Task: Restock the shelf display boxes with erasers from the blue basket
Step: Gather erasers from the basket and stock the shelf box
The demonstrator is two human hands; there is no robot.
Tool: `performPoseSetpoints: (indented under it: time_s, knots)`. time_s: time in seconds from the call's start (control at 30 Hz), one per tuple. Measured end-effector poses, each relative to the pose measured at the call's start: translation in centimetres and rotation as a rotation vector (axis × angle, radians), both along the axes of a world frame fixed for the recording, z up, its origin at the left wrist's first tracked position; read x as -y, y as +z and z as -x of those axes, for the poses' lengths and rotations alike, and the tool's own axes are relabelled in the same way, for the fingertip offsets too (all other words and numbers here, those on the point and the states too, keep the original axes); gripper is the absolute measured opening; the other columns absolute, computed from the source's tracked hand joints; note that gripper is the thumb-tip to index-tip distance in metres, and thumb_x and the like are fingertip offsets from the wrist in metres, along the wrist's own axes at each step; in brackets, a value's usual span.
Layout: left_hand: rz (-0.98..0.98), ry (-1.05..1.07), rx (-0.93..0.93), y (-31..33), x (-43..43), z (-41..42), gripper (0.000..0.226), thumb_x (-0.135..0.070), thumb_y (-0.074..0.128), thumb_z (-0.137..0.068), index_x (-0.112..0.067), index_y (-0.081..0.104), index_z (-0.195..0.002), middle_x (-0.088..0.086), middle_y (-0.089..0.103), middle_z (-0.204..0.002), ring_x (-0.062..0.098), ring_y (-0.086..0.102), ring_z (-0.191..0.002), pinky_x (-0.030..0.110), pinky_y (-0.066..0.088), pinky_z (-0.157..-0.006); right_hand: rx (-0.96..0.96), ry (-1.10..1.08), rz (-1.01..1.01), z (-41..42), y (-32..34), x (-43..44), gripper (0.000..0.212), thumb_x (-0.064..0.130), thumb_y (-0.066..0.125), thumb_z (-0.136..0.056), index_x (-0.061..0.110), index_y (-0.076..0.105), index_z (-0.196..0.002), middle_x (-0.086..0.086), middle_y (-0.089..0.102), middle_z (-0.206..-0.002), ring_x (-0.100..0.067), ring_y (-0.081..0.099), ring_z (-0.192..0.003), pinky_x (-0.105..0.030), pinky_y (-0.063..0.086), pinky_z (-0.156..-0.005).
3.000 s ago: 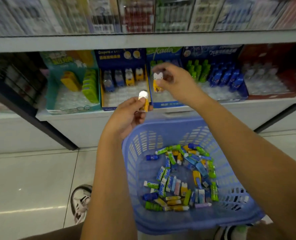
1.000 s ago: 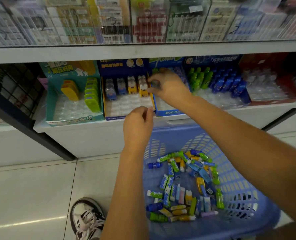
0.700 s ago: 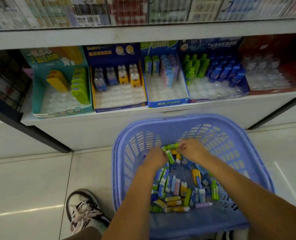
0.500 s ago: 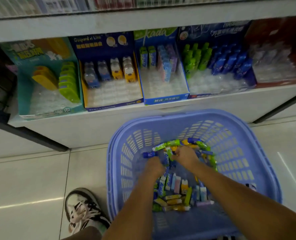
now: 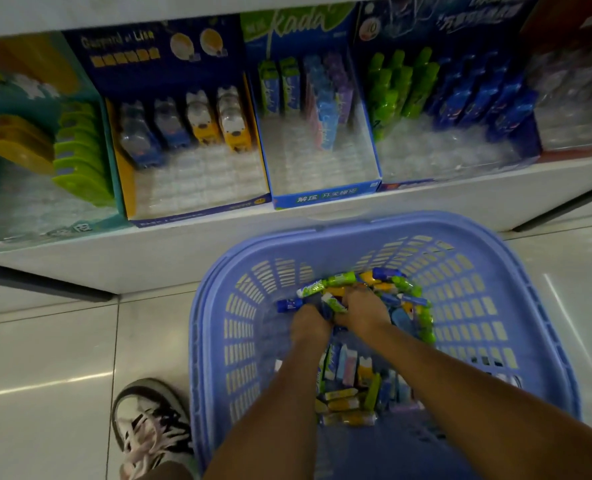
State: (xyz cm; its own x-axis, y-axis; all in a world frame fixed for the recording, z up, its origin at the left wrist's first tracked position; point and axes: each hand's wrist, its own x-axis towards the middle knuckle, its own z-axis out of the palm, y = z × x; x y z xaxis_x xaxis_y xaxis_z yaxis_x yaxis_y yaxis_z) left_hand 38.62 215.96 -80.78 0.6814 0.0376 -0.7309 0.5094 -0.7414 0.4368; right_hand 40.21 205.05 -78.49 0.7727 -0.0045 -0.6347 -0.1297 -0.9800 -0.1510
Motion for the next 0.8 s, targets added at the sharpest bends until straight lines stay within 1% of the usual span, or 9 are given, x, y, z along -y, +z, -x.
performPoseSetpoints:
  time_s: [0.1,0.2,0.27,0.33,0.4,0.5,0.67,0.73,0.8]
  knots:
    - [-0.028,0.011,-0.036,0.6,-0.2,-0.1,0.029,-0.030,0.051,-0.094,-0.006,0.059,-0.080,0.020,0.068,-0.105,0.032,0.064,-0.098,0.038,0.051,-0.077,-0.022,-0.065,-0.204,-0.2,1.3,0.8,0.053,0.024,0.065,-0.086,0.014,0.028,-0.050,-0.007,0.028,-0.050,-0.019,0.029,-0.046,-0.029,0.028,-0.050]
    - [-0.011,-0.067,-0.122,2.1,-1.1,-0.9,0.033,-0.034,0.048,-0.095,-0.006,0.061,-0.084,0.015,0.073,-0.083,0.032,0.064,-0.101,0.037,0.051,-0.075,-0.021,-0.185,-0.366,0.3,3.1,2.3,0.036,0.020,0.059,-0.091,-0.002,0.053,-0.063,-0.025,0.048,-0.071,-0.033,0.045,-0.064,-0.039,0.042,-0.064]
    - [0.079,-0.077,-0.157,3.1,-1.8,-1.8,0.027,-0.025,0.056,-0.092,-0.004,0.055,-0.075,0.015,0.065,-0.063,0.029,0.066,-0.079,0.034,0.049,-0.069,0.055,-0.235,-0.433,0.5,5.1,3.1,0.030,0.022,0.053,-0.094,-0.003,0.058,-0.077,-0.023,0.054,-0.079,-0.025,0.048,-0.069,-0.035,0.044,-0.065]
    - [0.241,0.029,-0.199,4.6,-2.3,-2.6,0.029,-0.015,0.066,-0.087,-0.007,0.049,-0.064,0.009,0.055,-0.050,0.018,0.055,-0.049,0.031,0.047,-0.060,0.181,-0.272,-0.482,0.3,7.4,3.6,0.032,0.025,0.051,-0.095,-0.002,0.059,-0.080,-0.019,0.056,-0.074,-0.019,0.048,-0.067,-0.026,0.035,-0.057]
    - [0.338,0.098,-0.172,7.1,-3.0,-3.3,0.031,-0.010,0.069,-0.085,-0.008,0.049,-0.061,0.000,0.051,-0.036,0.010,0.048,-0.034,0.026,0.045,-0.048,0.289,-0.289,-0.541,-0.2,10.3,4.0,0.035,0.030,0.054,-0.094,0.001,0.061,-0.076,-0.008,0.059,-0.065,-0.013,0.051,-0.059,-0.022,0.036,-0.055]
    - [0.423,0.020,-0.040,11.7,-4.1,-4.1,0.026,-0.014,0.070,-0.084,-0.008,0.056,-0.064,0.003,0.055,-0.049,0.006,0.050,-0.036,0.021,0.046,-0.047,0.399,-0.278,-0.716,-0.7,15.7,3.7,0.024,0.030,0.059,-0.091,0.019,0.062,-0.070,0.006,0.061,-0.055,-0.001,0.054,-0.049,-0.016,0.045,-0.053]
    - [0.631,-0.026,0.097,19.6,-7.0,-4.4,0.018,-0.011,0.062,-0.090,-0.010,0.056,-0.072,0.005,0.054,-0.066,0.006,0.054,-0.052,0.015,0.051,-0.056,0.777,-0.277,-1.050,-3.0,23.7,1.1,0.014,0.017,0.062,-0.090,0.029,0.067,-0.084,0.008,0.068,-0.067,-0.006,0.062,-0.061,-0.018,0.051,-0.062]
    - [0.697,0.018,0.191,21.9,-8.3,-4.5,0.015,-0.009,0.062,-0.089,-0.009,0.058,-0.075,0.004,0.055,-0.066,0.004,0.054,-0.051,0.012,0.051,-0.056,0.949,-0.220,-0.918,-5.3,25.8,-0.1,0.010,0.021,0.065,-0.087,0.025,0.070,-0.094,0.005,0.066,-0.081,-0.011,0.061,-0.075,-0.021,0.050,-0.071]
    - [0.742,0.096,0.276,23.7,-9.4,-4.5,0.009,-0.010,0.063,-0.089,-0.008,0.061,-0.080,0.004,0.056,-0.068,0.007,0.055,-0.057,0.014,0.053,-0.058,1.074,-0.107,-0.692,-8.1,27.4,-1.2,0.023,0.023,0.068,-0.084,0.013,0.072,-0.104,-0.004,0.065,-0.092,-0.012,0.058,-0.084,-0.017,0.047,-0.078]
